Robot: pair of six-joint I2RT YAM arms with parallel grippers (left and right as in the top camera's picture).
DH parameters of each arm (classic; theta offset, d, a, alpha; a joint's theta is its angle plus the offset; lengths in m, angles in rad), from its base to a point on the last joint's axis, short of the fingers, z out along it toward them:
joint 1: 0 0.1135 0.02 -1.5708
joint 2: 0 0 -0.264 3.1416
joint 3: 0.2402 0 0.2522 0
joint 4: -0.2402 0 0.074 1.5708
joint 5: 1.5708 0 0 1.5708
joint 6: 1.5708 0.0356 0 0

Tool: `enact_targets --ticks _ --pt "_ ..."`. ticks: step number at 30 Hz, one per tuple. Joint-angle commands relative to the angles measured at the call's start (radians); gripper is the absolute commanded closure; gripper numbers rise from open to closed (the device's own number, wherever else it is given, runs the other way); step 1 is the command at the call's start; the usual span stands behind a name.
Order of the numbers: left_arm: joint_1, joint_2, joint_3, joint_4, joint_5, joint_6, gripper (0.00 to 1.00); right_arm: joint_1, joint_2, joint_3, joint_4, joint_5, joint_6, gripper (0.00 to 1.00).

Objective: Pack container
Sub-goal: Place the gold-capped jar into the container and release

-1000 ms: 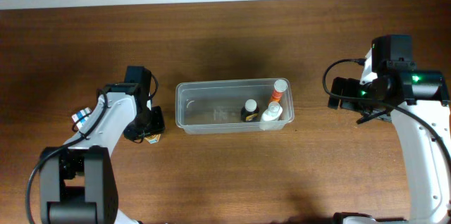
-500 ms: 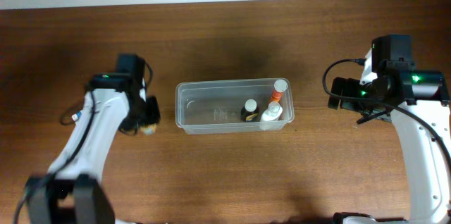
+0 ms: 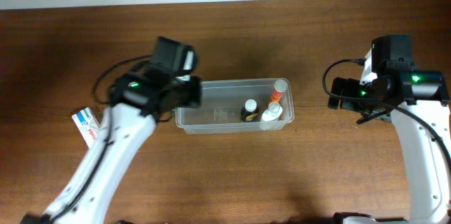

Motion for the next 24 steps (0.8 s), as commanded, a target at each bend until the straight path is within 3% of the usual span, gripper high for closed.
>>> enact_targets --ticks 1,11,12,15,17,24 --pt "-0.064 0.102 -0.002 0.032 0.017 -0.003 0.80 -0.008 0.005 -0.002 0.000 -0.006 -0.007 0.02" --pt "-0.173 0.367 -0.001 0.164 0.040 -0.003 0.80 -0.008 0.005 -0.002 0.000 -0.006 -0.008 0.02" --pt "-0.173 0.368 -0.001 0.165 0.040 -0.003 0.76 -0.008 0.005 -0.002 0.000 -0.006 -0.008 0.02" --pt "-0.171 0.365 0.004 0.167 0.037 0.010 0.48 -0.008 0.005 -0.002 0.000 -0.006 -0.008 0.02" --pt "-0.170 0.365 0.019 0.159 0.037 0.028 0.38 -0.008 0.005 -0.002 0.000 -0.006 -0.008 0.01" --pt "-0.108 0.291 0.177 -0.008 -0.049 0.028 0.29 -0.008 0.005 -0.002 0.000 -0.006 -0.011 0.02"
